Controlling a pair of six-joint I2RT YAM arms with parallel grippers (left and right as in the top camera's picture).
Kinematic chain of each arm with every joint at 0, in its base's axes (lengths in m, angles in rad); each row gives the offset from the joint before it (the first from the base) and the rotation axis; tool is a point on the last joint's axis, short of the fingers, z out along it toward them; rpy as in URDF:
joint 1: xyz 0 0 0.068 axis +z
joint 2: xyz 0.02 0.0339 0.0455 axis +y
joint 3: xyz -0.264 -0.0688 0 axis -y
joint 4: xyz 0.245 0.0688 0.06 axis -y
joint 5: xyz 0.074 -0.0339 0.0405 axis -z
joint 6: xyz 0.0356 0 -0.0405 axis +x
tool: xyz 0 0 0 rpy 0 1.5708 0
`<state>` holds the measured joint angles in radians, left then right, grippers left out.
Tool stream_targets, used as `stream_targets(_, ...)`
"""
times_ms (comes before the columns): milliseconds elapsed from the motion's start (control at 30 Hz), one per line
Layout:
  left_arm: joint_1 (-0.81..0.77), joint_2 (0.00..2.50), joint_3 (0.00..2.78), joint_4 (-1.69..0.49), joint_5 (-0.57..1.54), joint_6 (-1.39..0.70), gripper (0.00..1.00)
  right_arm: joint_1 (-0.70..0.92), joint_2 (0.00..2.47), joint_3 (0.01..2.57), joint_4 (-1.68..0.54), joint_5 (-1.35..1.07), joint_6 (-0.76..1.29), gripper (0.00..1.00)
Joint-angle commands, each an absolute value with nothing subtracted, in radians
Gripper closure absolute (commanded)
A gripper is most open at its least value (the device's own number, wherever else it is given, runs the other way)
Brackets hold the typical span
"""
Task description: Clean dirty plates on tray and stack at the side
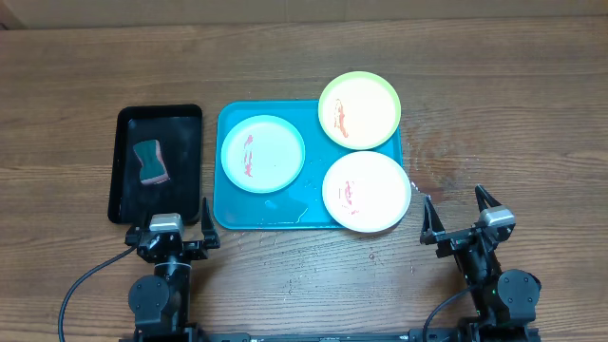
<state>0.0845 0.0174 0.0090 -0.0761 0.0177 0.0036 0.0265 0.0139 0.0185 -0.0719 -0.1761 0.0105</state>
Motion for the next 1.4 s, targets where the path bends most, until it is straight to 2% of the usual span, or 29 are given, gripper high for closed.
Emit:
stream_targets(0, 0.078, 0.004, 0.005, -0.078, 0.007, 0.022, 0.00, 0.027, 0.003, 0.008, -0.066, -0.174, 0.007, 0.00)
stream_targets(1367, 0.078, 0.006, 0.005, -0.078, 0.008, 0.022, 0.00, 0.027, 0.003, 0.008, -0.036, -0.152, 0.007, 0.00)
